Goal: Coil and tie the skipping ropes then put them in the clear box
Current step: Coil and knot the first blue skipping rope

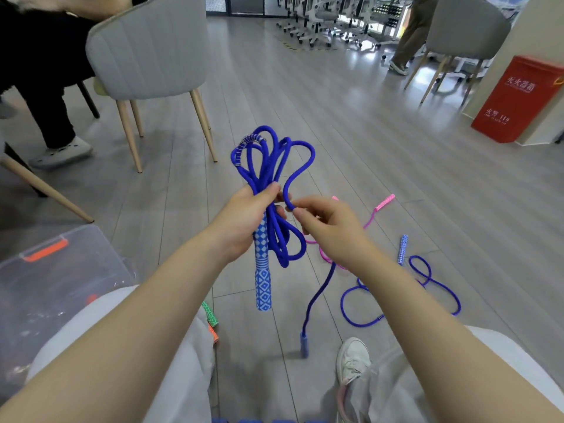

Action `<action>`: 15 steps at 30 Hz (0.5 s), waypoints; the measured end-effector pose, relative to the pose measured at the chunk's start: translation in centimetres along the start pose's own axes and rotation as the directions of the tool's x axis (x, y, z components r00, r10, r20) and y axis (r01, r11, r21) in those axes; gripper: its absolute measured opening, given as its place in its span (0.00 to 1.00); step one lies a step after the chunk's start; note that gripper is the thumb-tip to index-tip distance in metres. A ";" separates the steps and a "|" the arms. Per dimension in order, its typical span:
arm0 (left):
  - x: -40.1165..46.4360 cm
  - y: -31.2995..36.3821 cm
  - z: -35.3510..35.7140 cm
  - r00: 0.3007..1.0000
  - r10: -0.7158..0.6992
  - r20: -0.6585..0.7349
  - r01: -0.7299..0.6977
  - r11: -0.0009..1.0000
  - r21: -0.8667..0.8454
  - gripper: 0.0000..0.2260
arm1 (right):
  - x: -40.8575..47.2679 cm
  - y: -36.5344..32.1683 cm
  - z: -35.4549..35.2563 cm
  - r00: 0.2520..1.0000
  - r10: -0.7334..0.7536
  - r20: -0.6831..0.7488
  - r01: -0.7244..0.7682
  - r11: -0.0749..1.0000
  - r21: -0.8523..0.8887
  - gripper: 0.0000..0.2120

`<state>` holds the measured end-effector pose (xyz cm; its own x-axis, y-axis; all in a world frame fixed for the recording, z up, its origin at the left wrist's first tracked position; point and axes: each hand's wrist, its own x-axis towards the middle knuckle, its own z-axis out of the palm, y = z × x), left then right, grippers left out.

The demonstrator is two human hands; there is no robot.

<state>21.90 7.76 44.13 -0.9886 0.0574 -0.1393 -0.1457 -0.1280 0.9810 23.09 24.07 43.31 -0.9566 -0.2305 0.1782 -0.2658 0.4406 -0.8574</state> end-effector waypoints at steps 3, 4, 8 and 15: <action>-0.7 0.1 0.2 0.997 0.028 0.066 -0.032 0.997 0.067 0.10 | 0.0 -0.1 0.1 0.999 -0.020 0.028 0.021 0.999 -0.045 0.07; -0.8 0.1 0.3 0.997 0.041 0.064 -0.047 0.994 0.094 0.09 | -0.1 -0.1 0.1 0.999 -0.034 0.042 0.038 0.997 -0.074 0.07; -0.8 -0.2 0.5 0.995 0.092 0.024 -0.095 0.981 0.170 0.06 | -0.2 0.1 0.0 0.997 -0.044 0.059 0.057 0.967 -0.247 0.04; 0.0 -0.1 0.2 0.996 0.092 -0.021 -0.093 0.995 -0.024 0.08 | 0.1 -0.4 -1.4 0.974 0.153 0.164 -0.142 0.987 -0.076 0.11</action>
<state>21.93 8.00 44.08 -0.9984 0.0249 -0.0511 -0.0544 -0.1563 0.9862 22.92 25.08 44.37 -0.9533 -0.2998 -0.0369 -0.1353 0.5332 -0.8351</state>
